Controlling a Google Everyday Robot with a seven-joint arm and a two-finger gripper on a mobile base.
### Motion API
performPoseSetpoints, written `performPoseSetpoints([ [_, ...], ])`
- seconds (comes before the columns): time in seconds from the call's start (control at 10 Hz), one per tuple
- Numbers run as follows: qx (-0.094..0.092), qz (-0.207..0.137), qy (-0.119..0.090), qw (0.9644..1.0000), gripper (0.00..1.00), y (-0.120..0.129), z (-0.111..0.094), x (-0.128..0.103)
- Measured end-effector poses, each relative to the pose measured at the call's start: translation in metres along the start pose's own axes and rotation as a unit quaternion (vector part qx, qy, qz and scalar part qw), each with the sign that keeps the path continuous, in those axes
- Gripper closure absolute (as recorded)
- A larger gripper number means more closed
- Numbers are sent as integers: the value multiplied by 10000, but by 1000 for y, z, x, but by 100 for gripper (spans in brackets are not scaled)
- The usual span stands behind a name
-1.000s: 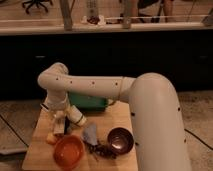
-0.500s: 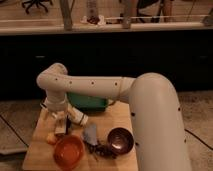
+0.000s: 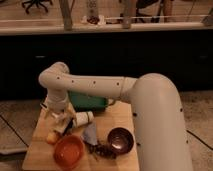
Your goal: Place eraser in metal cup
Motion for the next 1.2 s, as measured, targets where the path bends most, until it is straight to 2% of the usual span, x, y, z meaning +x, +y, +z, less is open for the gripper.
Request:
performPoseSetpoints([
  [0.3, 75, 1, 5, 10000, 20, 2, -3, 3],
  [1.2, 75, -3, 4, 10000, 20, 1, -3, 3],
])
